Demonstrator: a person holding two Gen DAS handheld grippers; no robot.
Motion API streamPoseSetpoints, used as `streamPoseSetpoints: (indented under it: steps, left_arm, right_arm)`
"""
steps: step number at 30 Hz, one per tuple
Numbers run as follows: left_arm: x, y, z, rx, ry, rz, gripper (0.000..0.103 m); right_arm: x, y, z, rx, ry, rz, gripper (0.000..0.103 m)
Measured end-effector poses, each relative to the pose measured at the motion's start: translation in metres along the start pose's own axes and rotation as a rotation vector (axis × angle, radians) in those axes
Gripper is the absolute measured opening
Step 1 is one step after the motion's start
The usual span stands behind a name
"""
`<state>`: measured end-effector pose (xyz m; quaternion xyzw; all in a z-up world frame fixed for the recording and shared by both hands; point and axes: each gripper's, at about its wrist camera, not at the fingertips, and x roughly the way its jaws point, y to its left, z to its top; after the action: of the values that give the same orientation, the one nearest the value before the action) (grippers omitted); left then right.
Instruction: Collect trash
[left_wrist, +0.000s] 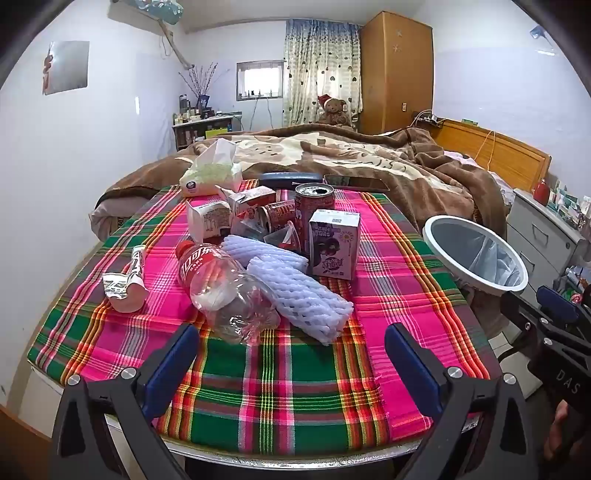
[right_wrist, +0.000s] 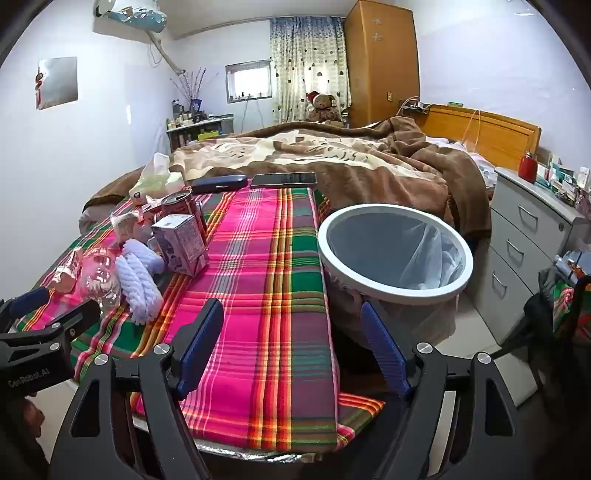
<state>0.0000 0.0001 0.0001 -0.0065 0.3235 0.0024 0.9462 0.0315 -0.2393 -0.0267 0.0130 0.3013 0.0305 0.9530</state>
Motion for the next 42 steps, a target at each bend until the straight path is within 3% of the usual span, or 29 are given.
streamPoseSetpoints:
  steps: [17,42]
  left_arm:
    - [-0.007,0.001,0.002,0.014,-0.027,0.039,0.102]
    - [-0.012,-0.003,0.001,0.009,-0.032,0.026,0.102]
  right_arm:
    - [-0.003,-0.003,0.000,0.011,-0.004,-0.002,0.078]
    - [-0.004,-0.006,0.001,0.027,-0.011,0.000,0.078]
